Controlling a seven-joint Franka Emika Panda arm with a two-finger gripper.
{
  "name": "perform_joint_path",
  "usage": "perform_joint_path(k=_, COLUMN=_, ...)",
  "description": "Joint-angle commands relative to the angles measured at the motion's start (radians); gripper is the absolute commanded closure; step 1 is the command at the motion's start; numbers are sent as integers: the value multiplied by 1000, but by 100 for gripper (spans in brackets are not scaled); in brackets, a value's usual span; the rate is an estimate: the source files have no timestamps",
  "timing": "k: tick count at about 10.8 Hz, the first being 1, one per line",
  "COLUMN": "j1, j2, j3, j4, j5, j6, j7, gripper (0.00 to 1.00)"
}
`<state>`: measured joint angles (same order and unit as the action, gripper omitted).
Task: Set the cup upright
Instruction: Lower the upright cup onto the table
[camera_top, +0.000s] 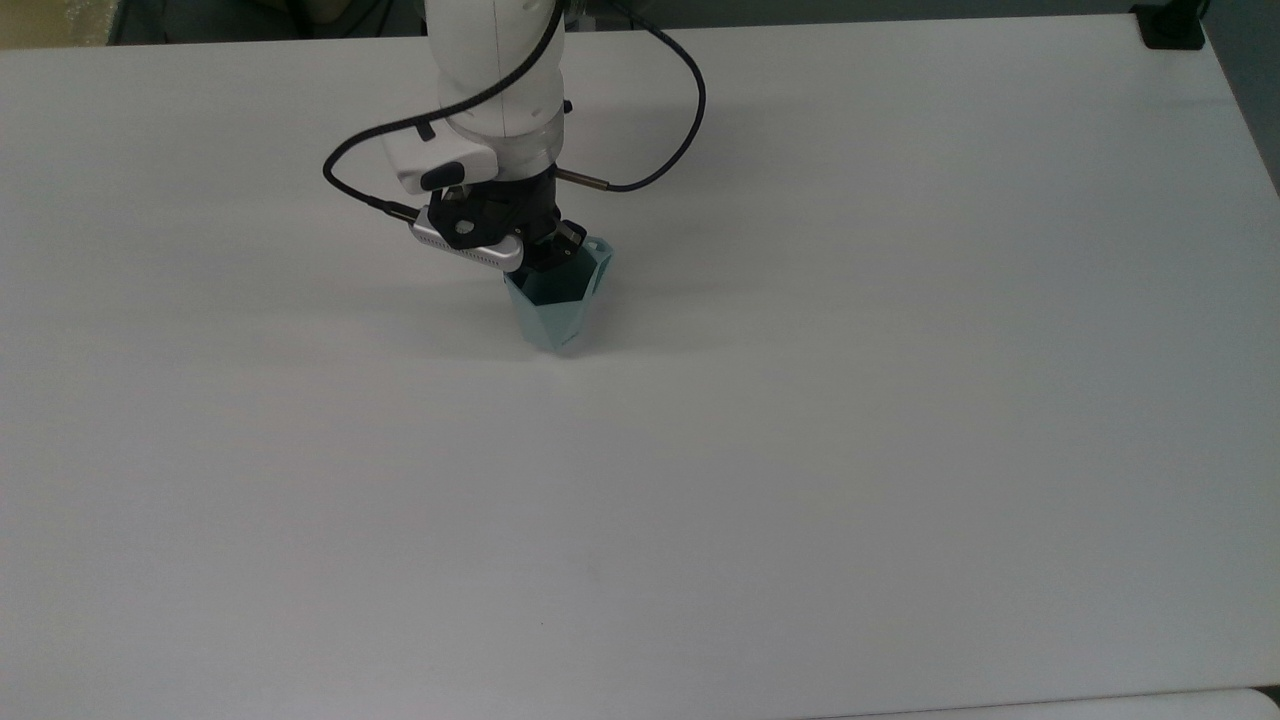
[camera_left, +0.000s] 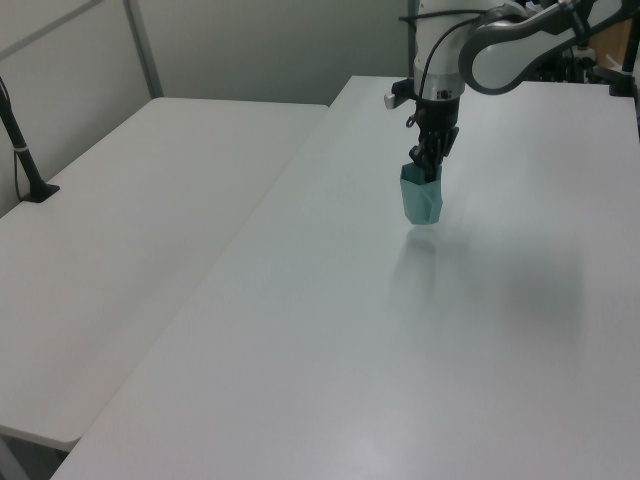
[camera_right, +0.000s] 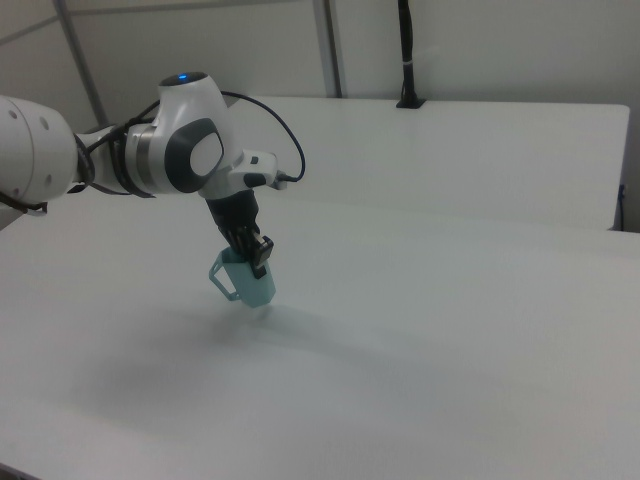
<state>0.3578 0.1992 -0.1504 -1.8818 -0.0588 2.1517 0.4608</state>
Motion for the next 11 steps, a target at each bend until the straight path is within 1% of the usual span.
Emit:
perform_joint_path(k=1, j1=12, j2=2, j3=0, j4=-23, j5=10, j6=25, j7=19, gripper=100)
perform_joint_path(k=8, j1=12, j2=29, j3=2, j4=-28, j5=7, j6=25, j7=16, gripper=100)
perform_joint_path(k=9, j1=10, j2=29, j3=2, j4=-28, j5=8, j6=23, j7=18, gripper=90)
perform_joint_path(k=10, j1=10, j2=29, j3=2, j4=-28, j5=8, j6=17, j7=18, gripper=73)
perform_joint_path(k=11, j1=10, j2=28, j3=0, j4=-28, j5=7, j6=10, j7=12, gripper=64)
